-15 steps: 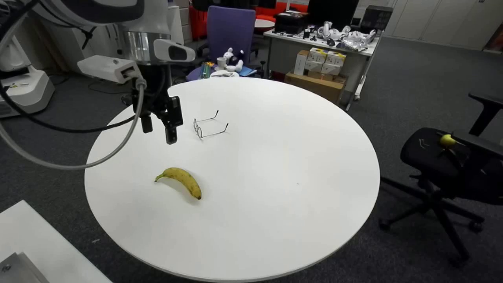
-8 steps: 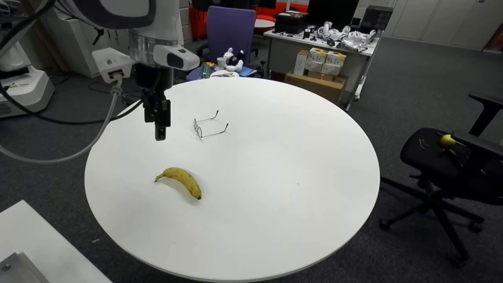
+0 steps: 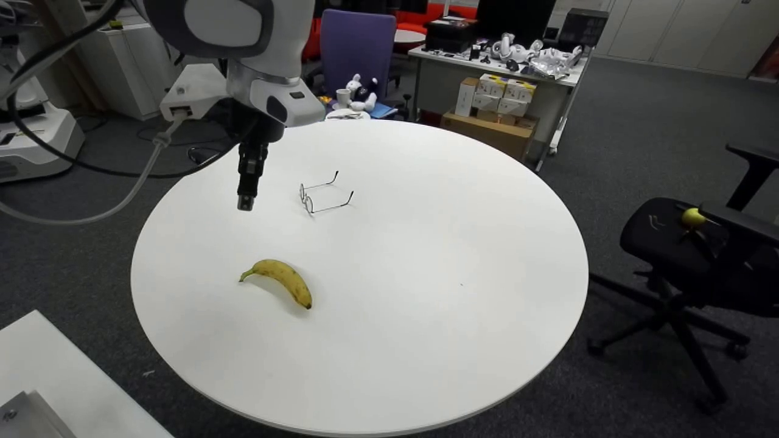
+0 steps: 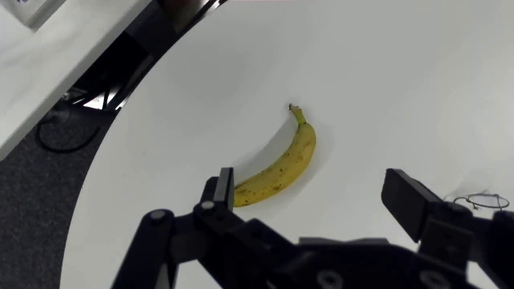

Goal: Move the banana slightly to the right

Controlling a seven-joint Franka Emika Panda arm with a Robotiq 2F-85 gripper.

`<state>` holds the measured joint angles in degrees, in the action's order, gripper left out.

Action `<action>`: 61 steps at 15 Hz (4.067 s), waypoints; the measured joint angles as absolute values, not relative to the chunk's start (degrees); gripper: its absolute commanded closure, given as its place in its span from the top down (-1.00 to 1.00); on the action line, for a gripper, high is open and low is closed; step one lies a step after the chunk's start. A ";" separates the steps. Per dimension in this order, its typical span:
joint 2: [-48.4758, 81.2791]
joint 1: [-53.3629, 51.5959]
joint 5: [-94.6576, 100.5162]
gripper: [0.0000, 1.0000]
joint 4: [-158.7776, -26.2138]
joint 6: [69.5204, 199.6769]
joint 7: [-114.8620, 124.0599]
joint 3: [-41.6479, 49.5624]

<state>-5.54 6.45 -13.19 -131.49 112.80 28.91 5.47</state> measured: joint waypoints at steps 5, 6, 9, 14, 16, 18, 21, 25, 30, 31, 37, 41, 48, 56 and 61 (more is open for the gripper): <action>-5.14 7.20 -18.40 1.00 -131.40 115.56 35.16 6.52; -5.14 7.19 -18.59 1.00 -131.40 115.58 35.48 6.52; -5.11 7.19 -18.67 1.00 -131.41 115.59 35.64 6.52; -2.96 6.91 -16.59 1.00 -133.21 127.76 46.17 5.58; -0.34 6.57 -14.95 1.00 -134.26 133.63 51.56 5.01; 2.84 5.85 -13.52 1.00 -135.02 137.56 56.35 4.79; 7.21 4.49 -11.74 1.00 -135.63 140.95 62.10 4.78; 11.16 3.07 -10.36 1.00 -135.77 141.67 66.54 4.89; 13.84 2.32 -9.45 1.00 -135.47 141.68 68.11 5.44; 14.53 2.27 -9.43 1.00 -135.20 141.68 68.12 5.55; 19.37 1.44 -9.31 1.00 -132.83 143.47 68.13 5.95; 22.24 0.02 -9.31 1.00 -131.38 146.63 68.12 6.06; 23.69 -0.87 -9.31 1.00 -131.07 146.43 67.68 6.14; 25.20 -0.87 -9.34 1.00 -131.92 146.42 66.06 6.14; 26.28 -0.87 -9.29 1.00 -132.51 146.39 64.29 6.15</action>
